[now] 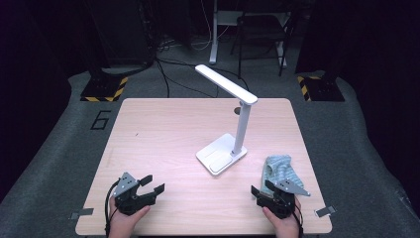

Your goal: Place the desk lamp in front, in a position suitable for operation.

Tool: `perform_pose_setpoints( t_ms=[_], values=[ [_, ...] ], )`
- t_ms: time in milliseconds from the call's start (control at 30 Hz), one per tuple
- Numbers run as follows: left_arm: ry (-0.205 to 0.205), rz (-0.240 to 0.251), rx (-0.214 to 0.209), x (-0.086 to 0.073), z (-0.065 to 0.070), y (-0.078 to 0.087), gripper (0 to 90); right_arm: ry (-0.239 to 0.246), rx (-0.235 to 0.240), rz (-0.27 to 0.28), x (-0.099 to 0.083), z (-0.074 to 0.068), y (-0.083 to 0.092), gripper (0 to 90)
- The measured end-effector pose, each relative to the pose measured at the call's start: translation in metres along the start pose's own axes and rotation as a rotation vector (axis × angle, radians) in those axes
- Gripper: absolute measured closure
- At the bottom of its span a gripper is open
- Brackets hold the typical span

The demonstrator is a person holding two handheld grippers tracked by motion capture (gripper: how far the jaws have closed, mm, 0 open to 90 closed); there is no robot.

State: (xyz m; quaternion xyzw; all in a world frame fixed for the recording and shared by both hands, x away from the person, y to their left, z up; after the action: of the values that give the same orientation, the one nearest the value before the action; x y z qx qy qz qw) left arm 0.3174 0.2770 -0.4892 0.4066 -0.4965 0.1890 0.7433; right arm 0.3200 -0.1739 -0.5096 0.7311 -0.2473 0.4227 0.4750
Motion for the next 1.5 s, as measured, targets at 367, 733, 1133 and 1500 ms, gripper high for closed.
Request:
perform_pose_setpoints(
  t_ms=[367,733,1133,1500],
  values=[
    [0.026,0.023,0.02,-0.002,0.0,0.009,36.9,-0.034,-0.008,0.037,-0.001,-0.003,0.007,40.5],
    [0.012,0.014,0.02,-0.003,0.002,0.01,37.0,-0.007,-0.008,-0.003,-0.002,-0.013,0.002,39.2],
    [0.005,0.009,0.001,-0.003,0.005,0.01,37.0,0.037,0.013,-0.025,0.012,-0.027,0.002,36.5],
    [-0.014,-0.008,-0.012,-0.004,0.011,0.006,37.0,0.049,0.0,0.031,0.053,-0.035,-0.008,38.6]
  ],
)
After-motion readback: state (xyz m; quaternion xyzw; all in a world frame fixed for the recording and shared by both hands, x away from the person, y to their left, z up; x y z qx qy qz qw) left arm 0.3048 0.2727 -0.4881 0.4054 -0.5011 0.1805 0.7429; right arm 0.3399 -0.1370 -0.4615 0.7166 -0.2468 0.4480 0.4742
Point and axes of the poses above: each handheld gripper's, and its own axes: y roughly backward along the jaws, x roughly out of its top, z roughly to its right, the point moved 1 cm from there along -y, roughly forward along the jaws, and after that the axes turned 2 degrees about -x, right-handed, at the moved point
